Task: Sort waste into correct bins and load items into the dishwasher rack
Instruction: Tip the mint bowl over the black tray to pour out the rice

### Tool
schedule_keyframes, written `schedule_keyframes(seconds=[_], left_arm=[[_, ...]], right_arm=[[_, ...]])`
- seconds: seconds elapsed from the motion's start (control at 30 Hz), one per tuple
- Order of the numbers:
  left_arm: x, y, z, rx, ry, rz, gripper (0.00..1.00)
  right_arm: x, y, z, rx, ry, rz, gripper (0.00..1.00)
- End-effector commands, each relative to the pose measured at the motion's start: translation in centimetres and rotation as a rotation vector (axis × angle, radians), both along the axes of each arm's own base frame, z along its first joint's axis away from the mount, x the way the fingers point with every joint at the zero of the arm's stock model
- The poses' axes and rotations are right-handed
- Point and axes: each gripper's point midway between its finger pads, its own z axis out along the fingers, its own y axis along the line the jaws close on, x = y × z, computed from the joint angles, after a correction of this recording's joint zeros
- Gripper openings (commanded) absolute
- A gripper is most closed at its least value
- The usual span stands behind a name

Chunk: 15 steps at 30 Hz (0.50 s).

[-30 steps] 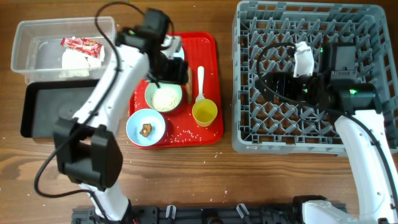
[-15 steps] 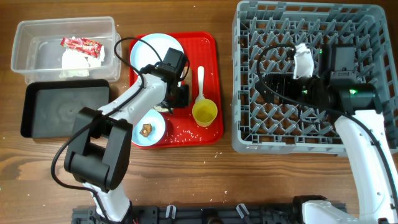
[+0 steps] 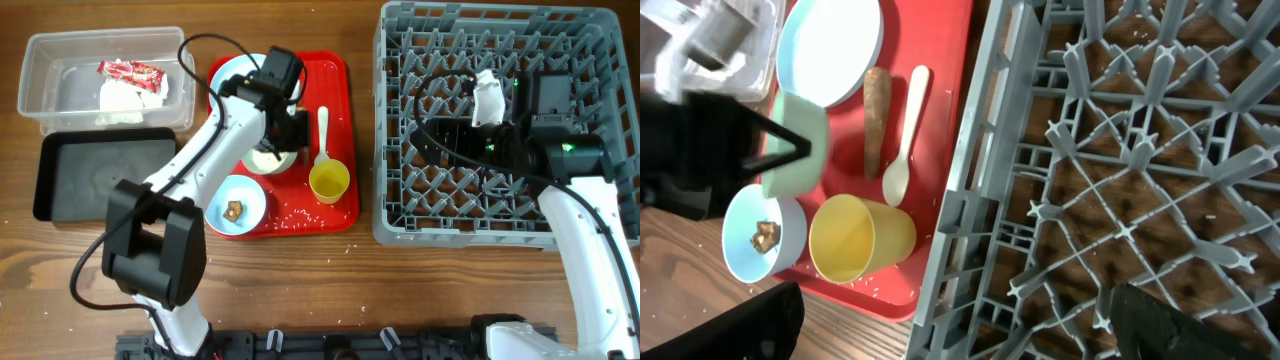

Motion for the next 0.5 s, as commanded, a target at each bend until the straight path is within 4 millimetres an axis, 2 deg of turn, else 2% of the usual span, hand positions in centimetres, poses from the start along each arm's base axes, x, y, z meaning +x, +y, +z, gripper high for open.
schedule_keyframes(seconds=[0.0,0.1,0.13,0.23,0.37,0.47], left_arm=[[1.6,2.0,3.9,-0.088,-0.016,0.084,0.04],[1.9,6.4,5.8,-0.147,0.0,0.187,0.04],[2.1,8.8,6.2,-0.169,0.0,0.213,0.04],[1.9,16.4,5.9,-0.176,0.02,0.337,0.04],[1.1,25.1,5.7,-0.201,0.013,0.544,0.04],[0.7,27.2,5.9,-0.366,-0.015,0.578,0.04]], right_arm=[[0.3,-0.1,0.2,0.0,0.0,-0.011,1.0],[0.3,-0.1,0.2,0.0,0.0,-0.011,1.0],[0.3,-0.1,0.2,0.0,0.0,-0.011,1.0],[0.4,-0.1,0.2,0.0,-0.002,-0.011,1.0],[0.4,-0.1,0.2,0.002,-0.002,-0.013,1.0],[0.4,-0.1,0.2,0.002,-0.001,-0.013,1.0]])
